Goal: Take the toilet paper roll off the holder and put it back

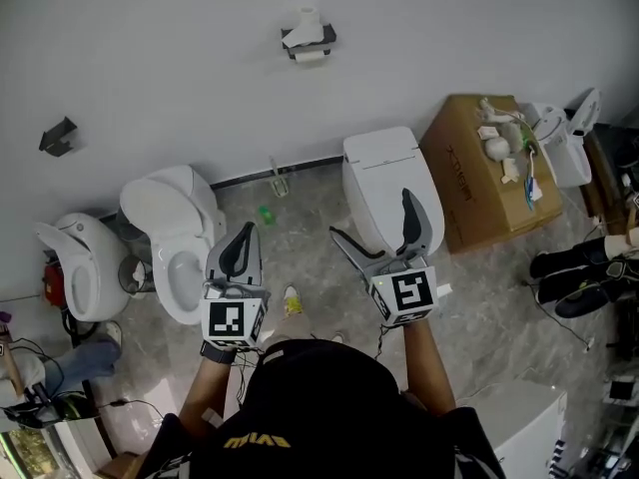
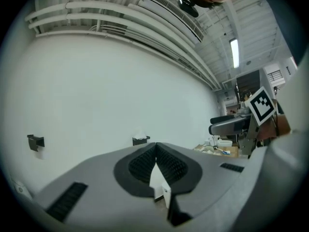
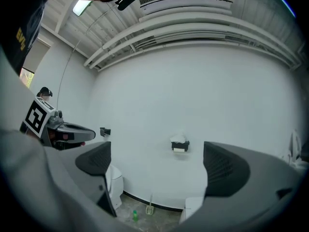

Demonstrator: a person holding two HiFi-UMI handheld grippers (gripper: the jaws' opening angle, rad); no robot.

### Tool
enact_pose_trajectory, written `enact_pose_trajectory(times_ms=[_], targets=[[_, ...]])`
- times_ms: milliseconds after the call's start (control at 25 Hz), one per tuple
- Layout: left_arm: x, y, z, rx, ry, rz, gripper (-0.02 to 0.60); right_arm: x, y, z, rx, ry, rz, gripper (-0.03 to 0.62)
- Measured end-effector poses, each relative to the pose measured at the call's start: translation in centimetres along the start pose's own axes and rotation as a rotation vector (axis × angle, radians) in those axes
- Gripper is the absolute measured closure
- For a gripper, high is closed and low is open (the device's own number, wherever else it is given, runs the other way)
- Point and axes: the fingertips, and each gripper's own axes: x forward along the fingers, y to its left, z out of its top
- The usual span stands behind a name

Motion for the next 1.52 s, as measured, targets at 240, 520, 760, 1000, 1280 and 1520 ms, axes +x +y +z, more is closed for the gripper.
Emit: enact_pose_trajectory(times_ms=[240, 520, 760, 1000, 1280, 1520], targets=[[3.7, 6.4, 0.2, -0.024, -0.026, 0.012, 0.571, 6.4, -0.3, 1.2, -0.028, 0.005, -0.032, 0.011], [6.9, 12.8, -0.9, -0.064, -0.026, -0.017, 0.571, 12.9, 1.0, 1.6, -0.053, 0.037, -0.063, 0.011], [9.2, 14.4, -2.5, -0.063, 0.005, -0.067, 0.571, 16.3, 1.6, 0.9, -0.071, 0.074, -0.070, 0.011], [12.1, 15.7, -4.9, -0.079, 0.052, -0.064, 0.571, 18.6, 0.6, -0.9, -0.088, 0.125, -0.076, 0.011], [17.4, 16.4, -5.3, -0.066, 0.063, -0.043, 0.571, 22.8, -4.0, -1.7, -0.061, 0.103, -0.083, 0.011], [25.1, 16.5, -4.8, -0.088, 0.071, 0.009, 0.571, 28.1, -9.2, -2.5, -0.013, 0.078, -0.048, 0.011]])
